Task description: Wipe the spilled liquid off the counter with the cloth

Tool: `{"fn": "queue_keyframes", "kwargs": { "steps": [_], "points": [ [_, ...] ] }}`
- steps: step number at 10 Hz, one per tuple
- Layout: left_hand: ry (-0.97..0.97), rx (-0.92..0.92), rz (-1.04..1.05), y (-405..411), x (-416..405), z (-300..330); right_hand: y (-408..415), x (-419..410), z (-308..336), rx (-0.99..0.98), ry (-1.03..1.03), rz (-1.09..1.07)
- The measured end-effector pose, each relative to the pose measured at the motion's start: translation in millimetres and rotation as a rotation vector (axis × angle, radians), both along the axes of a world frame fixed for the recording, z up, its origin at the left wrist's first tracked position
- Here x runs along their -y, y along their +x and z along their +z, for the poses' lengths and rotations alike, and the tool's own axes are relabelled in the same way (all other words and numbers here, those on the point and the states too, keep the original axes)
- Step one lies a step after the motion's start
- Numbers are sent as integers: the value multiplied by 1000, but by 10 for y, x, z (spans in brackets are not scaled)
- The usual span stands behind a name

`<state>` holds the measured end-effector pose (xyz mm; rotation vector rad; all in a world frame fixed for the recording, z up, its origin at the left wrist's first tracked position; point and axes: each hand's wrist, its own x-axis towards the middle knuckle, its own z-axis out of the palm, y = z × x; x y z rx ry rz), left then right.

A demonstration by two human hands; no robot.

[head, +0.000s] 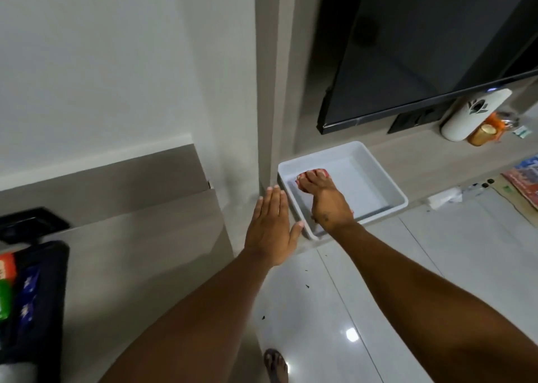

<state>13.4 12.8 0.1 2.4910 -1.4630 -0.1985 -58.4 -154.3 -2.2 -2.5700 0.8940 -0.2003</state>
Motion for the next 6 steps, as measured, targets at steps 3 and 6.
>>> {"fn": "queue_keyframes", "kwargs": {
  "steps": [3, 6],
  "points": [
    [88, -13, 10, -7, 661, -266, 137, 403, -495, -89, -10, 71],
    [75, -37, 29, 27, 531, -374, 217, 303, -521, -53, 82, 39]
  ]
}}
